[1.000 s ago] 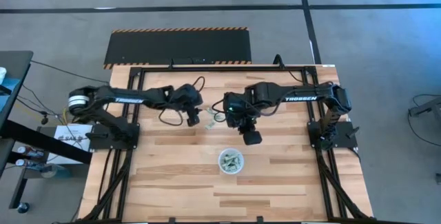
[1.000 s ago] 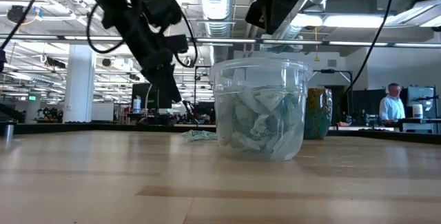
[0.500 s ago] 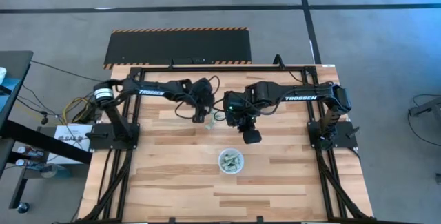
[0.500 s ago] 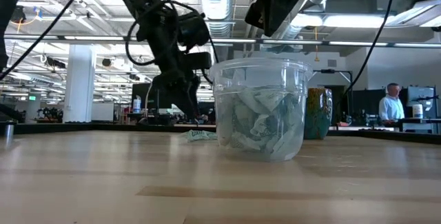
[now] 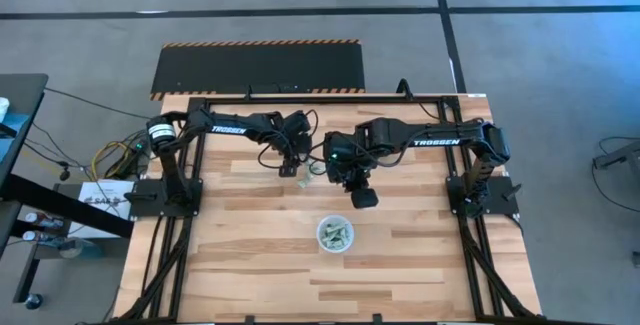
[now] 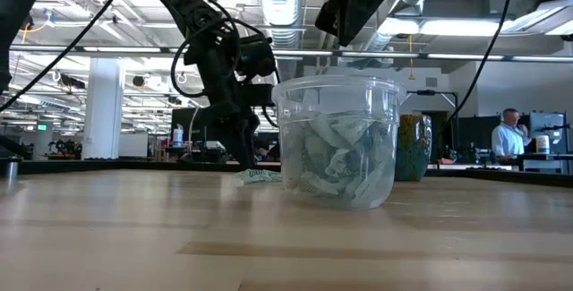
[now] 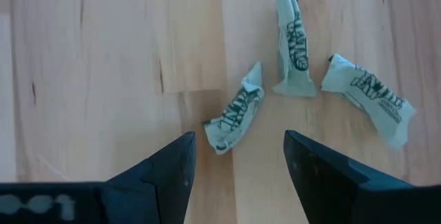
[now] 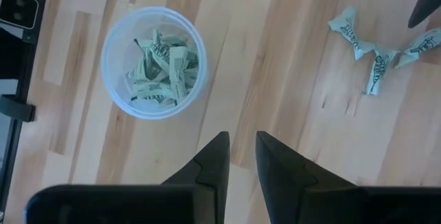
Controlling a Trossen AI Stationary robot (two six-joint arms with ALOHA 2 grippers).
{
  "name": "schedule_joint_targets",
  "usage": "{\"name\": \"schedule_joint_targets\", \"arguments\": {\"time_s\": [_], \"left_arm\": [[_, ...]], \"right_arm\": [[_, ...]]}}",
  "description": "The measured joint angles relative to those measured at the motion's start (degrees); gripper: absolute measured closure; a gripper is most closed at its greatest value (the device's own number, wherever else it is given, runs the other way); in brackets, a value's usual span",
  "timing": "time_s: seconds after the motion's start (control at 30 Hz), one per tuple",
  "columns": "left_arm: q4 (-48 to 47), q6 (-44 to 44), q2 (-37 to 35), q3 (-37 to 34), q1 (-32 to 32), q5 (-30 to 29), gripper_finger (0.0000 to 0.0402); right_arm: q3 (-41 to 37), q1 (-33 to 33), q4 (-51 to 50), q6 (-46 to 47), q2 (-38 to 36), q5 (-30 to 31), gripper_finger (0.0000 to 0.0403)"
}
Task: Pick and place Stevia / Truvia into bins
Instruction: Put the green stevia packet into the transparent container
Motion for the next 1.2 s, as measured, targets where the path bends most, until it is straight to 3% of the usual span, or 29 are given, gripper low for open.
{"name": "schedule_joint_targets", "arguments": {"time_s": [0.23,0.73,1.07,1.2], "left_arm": [[0.1,-0.5,2.3,0.0,0.0,0.6,0.0201],[2.6,-6.2,3.5,0.0,-0.2,-0.5,0.0319],[4.7,-5.6,3.6,-0.1,-0.3,0.6,0.0331],[5.1,-5.5,3.6,-0.1,-0.3,0.5,0.0364]], "right_arm": [[0.0,-0.4,0.4,-0.5,0.0,0.0,0.0337],[0.0,-0.7,1.0,-0.5,0.0,0.2,0.0337],[0.0,-0.7,1.4,-0.9,0.0,0.2,0.0337],[0.0,-0.7,1.4,-0.9,0.0,0.2,0.0337]]}}
